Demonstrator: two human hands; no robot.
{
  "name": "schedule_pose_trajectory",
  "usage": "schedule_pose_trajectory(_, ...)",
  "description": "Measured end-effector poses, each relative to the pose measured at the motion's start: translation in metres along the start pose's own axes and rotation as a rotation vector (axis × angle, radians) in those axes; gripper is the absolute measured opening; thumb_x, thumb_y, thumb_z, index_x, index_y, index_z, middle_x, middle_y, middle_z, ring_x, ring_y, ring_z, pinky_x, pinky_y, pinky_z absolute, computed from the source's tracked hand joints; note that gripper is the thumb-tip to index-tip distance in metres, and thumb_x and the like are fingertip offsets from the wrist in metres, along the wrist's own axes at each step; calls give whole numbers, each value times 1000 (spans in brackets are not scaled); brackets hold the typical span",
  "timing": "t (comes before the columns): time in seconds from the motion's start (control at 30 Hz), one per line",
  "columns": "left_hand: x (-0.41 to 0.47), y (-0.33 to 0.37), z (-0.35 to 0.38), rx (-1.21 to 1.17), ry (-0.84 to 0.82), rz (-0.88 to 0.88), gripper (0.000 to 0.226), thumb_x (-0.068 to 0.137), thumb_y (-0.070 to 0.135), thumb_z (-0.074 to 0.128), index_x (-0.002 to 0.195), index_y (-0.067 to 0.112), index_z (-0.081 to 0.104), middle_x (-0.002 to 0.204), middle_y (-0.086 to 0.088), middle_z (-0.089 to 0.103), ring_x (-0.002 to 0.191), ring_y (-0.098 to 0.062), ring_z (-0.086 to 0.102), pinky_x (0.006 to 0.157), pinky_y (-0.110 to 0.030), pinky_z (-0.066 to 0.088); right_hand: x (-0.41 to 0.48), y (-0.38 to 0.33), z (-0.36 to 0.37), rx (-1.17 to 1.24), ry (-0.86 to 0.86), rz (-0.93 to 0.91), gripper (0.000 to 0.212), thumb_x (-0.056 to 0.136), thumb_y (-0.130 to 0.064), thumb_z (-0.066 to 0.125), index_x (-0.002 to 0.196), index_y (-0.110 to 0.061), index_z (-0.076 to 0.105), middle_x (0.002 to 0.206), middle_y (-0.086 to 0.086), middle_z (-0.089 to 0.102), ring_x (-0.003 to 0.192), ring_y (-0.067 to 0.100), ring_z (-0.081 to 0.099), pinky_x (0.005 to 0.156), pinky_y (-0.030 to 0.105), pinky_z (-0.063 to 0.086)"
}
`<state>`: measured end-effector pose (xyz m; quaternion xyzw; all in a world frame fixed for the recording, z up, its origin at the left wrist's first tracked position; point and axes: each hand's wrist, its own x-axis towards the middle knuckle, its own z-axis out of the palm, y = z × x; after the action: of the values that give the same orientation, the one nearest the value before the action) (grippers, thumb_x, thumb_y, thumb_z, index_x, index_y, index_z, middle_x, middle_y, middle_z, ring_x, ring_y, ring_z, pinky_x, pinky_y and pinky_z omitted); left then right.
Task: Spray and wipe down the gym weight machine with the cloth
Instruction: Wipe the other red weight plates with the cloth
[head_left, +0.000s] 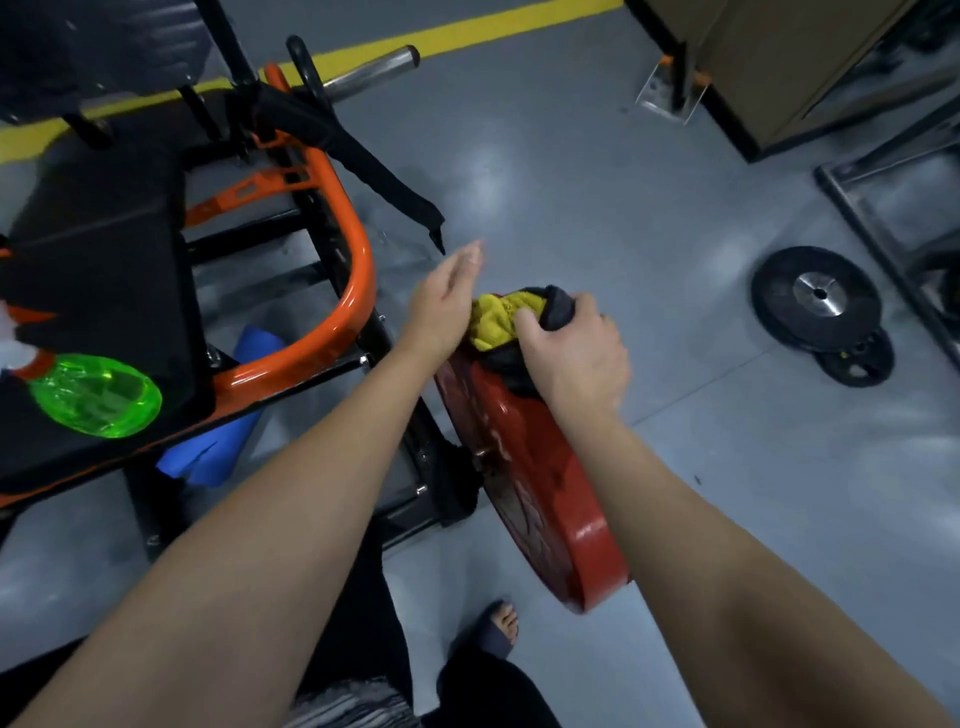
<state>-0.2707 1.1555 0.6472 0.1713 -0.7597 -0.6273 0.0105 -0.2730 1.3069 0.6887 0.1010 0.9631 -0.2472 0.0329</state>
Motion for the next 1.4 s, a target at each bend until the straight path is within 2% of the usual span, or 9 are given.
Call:
schedule_pose_trajectory(0.1,-14,-18,-34,-8,141,52,48,106,51,40,146,28,56,145,13,58,135,4,49,118,-29,36,34,-36,24,25,-157,-34,45,77,-58,58,101,-20,59,105,11,66,105,37,62,75,37,40)
schedule_pose_trajectory(0.27,-50,-24,-59,110,151,16,42,107,40,48,146,24,56,142,15,57,132,3,50,114,-22,37,39,-60,47,-43,-355,-205,53,81,-62,55,116,-23,58,117,12,62,114,37,58,79,39,41)
schedule_pose_trajectory(0.5,-68,8,-16,147,306,73,41,107,39,48,141,20,59,146,4,57,137,-10,49,117,-36,38,-11,11,-13,161,-206,-158,38,80,-55,62,100,-24,52,102,6,54,104,37,56,74,38,38)
schedule_pose_trajectory(0.7,-80,19,51,285,97,216,33,102,37,55,128,23,70,146,3,58,140,-8,46,120,-39,33,-77,107,-53,250,-154,-77,32,80,-49,65,103,-31,53,97,-1,54,96,28,57,73,35,37)
schedule_pose_trajectory(0.77,-82,16,64,499,-9,249,41,98,49,46,126,32,70,145,11,59,144,-6,40,123,-43,24,-89,122,-52,235,-154,-34,31,80,-51,63,103,-32,51,96,-3,53,94,26,58,72,36,42)
schedule_pose_trajectory(0.87,-86,10,73,713,27,330,40,100,51,38,110,38,75,133,22,63,141,-2,42,120,-40,21,-95,128,-48,246,-114,35,33,79,-55,60,102,-33,52,96,-5,54,91,24,58,73,37,48)
schedule_pose_trajectory(1.03,-77,11,71,643,103,359,35,102,45,46,86,36,75,111,23,68,122,-1,54,114,-42,31,-90,117,-37,276,-25,70,37,74,-58,56,101,-33,54,94,-7,55,91,22,57,73,34,43)
schedule_pose_trajectory(1.23,-34,10,48,450,-9,207,38,101,51,52,77,35,78,101,22,70,102,3,60,96,-22,39,-63,71,-27,202,47,65,36,79,-53,62,108,-31,58,99,-2,57,98,29,59,75,35,38)
schedule_pose_trajectory(1.4,5,-11,19,164,-56,-35,44,94,64,53,96,28,79,100,8,76,101,-14,70,99,-43,52,-28,21,-11,73,42,31,44,79,-60,59,107,-26,59,100,4,61,100,35,60,74,38,38)
